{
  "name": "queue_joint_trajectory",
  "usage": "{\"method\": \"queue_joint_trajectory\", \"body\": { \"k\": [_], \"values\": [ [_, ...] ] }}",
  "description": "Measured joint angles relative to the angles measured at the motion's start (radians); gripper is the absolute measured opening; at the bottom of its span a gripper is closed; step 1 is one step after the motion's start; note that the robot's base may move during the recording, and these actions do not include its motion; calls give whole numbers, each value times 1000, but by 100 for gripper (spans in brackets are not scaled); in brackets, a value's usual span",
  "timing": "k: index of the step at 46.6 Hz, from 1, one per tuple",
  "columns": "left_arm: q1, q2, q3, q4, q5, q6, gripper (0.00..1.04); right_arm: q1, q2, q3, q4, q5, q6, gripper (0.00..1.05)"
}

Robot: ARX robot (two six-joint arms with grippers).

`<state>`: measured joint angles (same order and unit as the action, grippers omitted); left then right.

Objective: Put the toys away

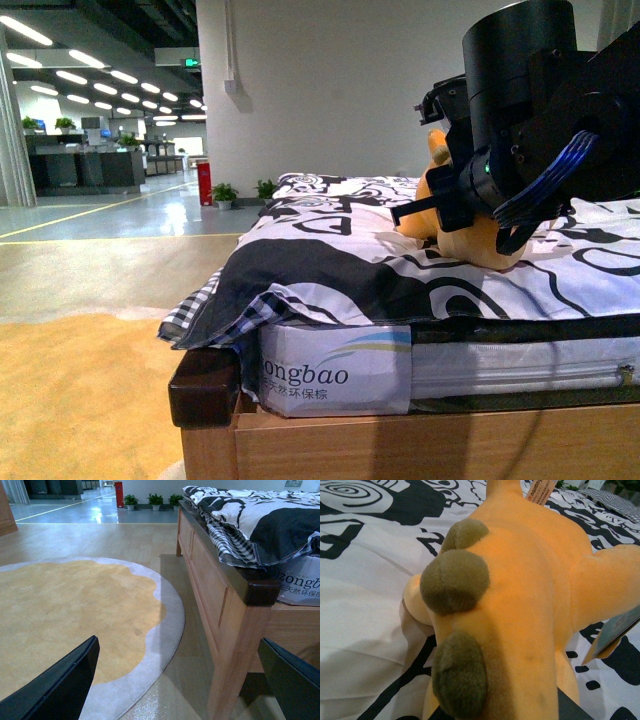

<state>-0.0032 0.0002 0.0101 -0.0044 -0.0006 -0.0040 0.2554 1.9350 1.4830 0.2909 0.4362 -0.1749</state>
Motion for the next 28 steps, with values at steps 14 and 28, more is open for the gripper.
{"method": "queue_joint_trajectory", "body": {
  "k": [14, 28],
  "values": [
    [0, 0, 0, 0, 0, 0, 99, -51, -155, 5, -112, -182, 150, 7],
    [0, 0, 0, 0, 0, 0, 99, -219, -558, -171, -139, -513, 310, 7]
  ]
}}
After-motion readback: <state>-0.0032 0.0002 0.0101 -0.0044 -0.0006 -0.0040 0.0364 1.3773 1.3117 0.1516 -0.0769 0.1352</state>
